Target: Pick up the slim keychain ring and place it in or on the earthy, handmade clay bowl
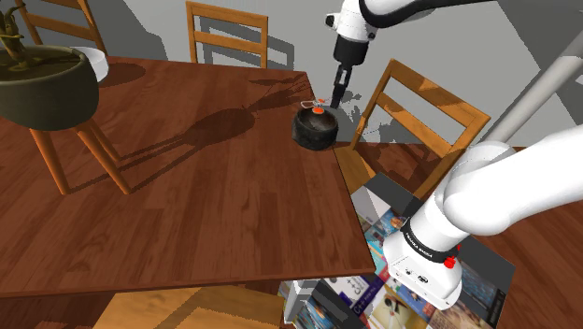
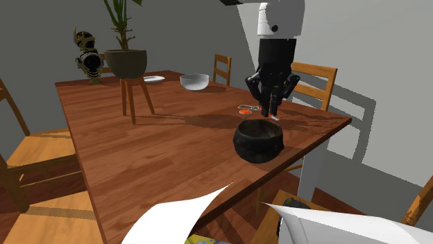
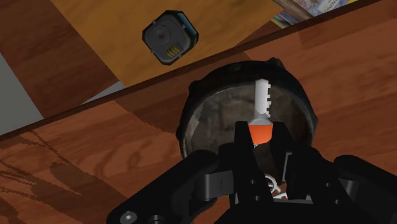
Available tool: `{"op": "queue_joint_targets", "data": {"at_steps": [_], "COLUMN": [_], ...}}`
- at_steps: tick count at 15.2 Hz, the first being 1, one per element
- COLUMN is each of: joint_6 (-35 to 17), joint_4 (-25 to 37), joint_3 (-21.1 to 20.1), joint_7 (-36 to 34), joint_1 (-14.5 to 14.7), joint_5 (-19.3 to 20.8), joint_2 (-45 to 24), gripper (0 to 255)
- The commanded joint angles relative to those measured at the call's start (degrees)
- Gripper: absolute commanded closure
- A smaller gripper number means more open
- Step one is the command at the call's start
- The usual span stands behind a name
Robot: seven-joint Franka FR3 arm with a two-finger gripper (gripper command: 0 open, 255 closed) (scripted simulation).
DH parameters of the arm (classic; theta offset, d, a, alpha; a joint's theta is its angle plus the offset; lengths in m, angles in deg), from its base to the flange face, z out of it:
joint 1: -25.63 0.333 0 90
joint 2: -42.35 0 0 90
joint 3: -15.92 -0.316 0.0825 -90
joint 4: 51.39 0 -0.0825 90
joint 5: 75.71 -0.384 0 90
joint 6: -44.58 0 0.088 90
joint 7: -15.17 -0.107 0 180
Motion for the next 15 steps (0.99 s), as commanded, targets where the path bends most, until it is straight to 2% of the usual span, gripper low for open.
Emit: {"op": "queue_joint_targets", "data": {"at_steps": [1,10,15], "joint_6": [-1.51,-8.75,-8.75], "joint_4": [-1.27,-6.63,-6.63], "joint_3": [0.14,0.33,0.33], "joint_7": [0.13,0.15,0.15], "joint_1": [-0.07,-0.1,-0.11], "joint_5": [0.08,0.18,0.18], "joint_2": [-0.21,-2.09,-2.09], "gripper": [255,255,255]}}
